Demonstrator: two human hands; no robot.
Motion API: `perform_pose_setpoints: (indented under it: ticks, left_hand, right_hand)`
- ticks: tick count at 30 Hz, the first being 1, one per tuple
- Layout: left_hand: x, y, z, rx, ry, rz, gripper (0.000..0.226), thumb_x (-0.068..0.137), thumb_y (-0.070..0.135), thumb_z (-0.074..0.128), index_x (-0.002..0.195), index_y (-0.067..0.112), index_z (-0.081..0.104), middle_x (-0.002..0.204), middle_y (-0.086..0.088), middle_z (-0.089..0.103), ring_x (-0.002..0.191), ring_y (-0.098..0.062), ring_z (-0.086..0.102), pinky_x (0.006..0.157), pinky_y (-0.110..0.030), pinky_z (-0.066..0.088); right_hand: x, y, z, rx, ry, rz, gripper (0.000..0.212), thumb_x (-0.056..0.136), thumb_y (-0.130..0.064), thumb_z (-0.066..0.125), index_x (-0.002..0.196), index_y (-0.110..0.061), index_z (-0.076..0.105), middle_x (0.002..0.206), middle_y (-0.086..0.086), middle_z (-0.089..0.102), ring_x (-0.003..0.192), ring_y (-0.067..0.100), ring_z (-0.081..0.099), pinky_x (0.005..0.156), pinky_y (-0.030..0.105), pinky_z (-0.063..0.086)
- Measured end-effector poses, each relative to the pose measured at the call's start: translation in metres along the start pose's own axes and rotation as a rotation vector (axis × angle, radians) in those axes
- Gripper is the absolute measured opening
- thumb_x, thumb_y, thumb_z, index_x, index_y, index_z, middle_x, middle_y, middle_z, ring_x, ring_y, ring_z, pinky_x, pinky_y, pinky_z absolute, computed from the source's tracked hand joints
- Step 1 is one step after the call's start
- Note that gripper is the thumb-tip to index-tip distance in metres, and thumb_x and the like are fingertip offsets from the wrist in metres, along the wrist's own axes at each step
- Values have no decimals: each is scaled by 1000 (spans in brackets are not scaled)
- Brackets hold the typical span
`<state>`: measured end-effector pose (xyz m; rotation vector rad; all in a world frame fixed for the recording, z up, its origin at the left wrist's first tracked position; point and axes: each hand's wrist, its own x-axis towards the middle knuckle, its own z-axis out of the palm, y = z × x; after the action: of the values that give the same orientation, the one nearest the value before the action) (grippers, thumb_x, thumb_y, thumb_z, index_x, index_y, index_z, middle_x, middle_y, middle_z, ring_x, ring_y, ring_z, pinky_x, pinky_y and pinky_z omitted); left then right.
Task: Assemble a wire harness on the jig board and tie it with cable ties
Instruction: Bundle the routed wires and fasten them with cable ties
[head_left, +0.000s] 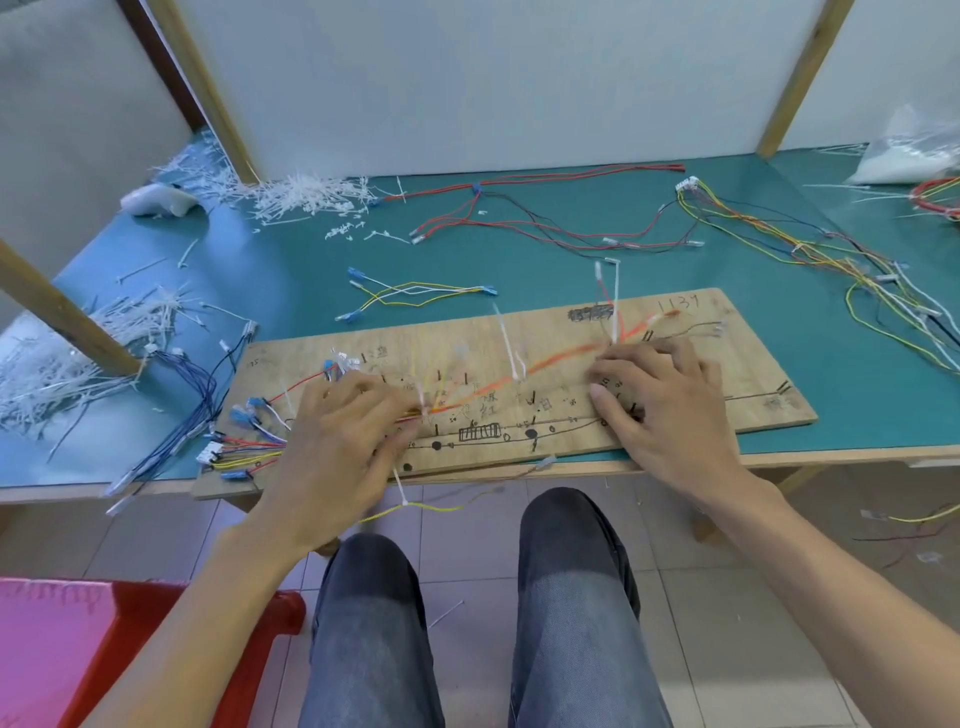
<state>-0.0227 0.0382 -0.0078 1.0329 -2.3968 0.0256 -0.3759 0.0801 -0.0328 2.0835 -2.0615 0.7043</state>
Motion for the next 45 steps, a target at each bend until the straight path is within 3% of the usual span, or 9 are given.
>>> perform_pose_setpoints:
  ticks: [4,7,11,15,23,30,39,43,45]
  left_hand:
    - [-15,-9,2,69,-65,-117,39,100,42,54,138,34,54,141,18,55,139,-21,42,112,-50,33]
    - [-20,-8,2,152,3,-180,38,99,44,56,134,29,57,149,16,50,143,-24,39,116,-50,31]
    - [-19,-13,2,149,-36,-175,33,101,44,54,118,21,69,130,9,63,126,-27,52,108,-45,42]
    - [-17,-10,4,118,-8,-153,31,100,36,56,113,14,74,121,5,69,119,-33,53,104,-44,44]
    - [-11,-9,10,32,-6,-153,25,100,31,58,111,15,74,124,5,70,112,-30,58,96,-46,49]
    - [22,21,29,24,-45,-67,18,102,28,62,108,16,74,120,6,70,108,-30,60,90,-50,50]
    - [46,52,41,42,-82,-50,21,103,35,60,113,21,71,122,6,68,111,-29,57,90,-47,50]
    - [43,47,37,-26,-84,-47,30,106,42,56,127,24,66,142,5,57,127,-25,50,104,-48,47]
    - [41,38,25,-28,-23,-35,37,103,50,57,133,29,62,153,8,47,137,-24,44,113,-45,38]
  right_hand:
    - [-2,-19,-4,-113,98,-152,24,104,-49,54,110,-34,72,122,-17,70,122,22,57,91,48,30]
    - [3,-51,0,36,44,-244,13,102,-36,66,104,-25,73,108,-11,73,111,22,62,93,44,41]
    - [18,-66,8,427,-67,26,10,93,-24,78,85,-18,75,87,-9,69,90,15,60,85,41,52]
    - [20,-64,12,522,-39,22,4,88,-23,85,89,-20,82,93,-13,74,97,13,62,93,38,51]
    - [11,-67,18,420,115,-17,10,84,-3,84,84,-13,84,89,-6,78,90,17,66,82,35,56]
    - [-1,-30,-7,365,182,44,20,79,11,81,78,-9,83,86,-4,78,92,14,73,92,34,60]
    - [8,8,-20,366,179,57,27,75,22,77,72,-5,82,81,-1,78,87,6,71,92,5,48]
    - [11,11,-22,421,134,107,26,76,18,80,74,-8,83,82,-5,77,91,4,69,94,1,43]
    - [13,11,-27,453,59,168,21,82,7,82,82,-13,85,95,-11,78,112,2,66,106,8,39]
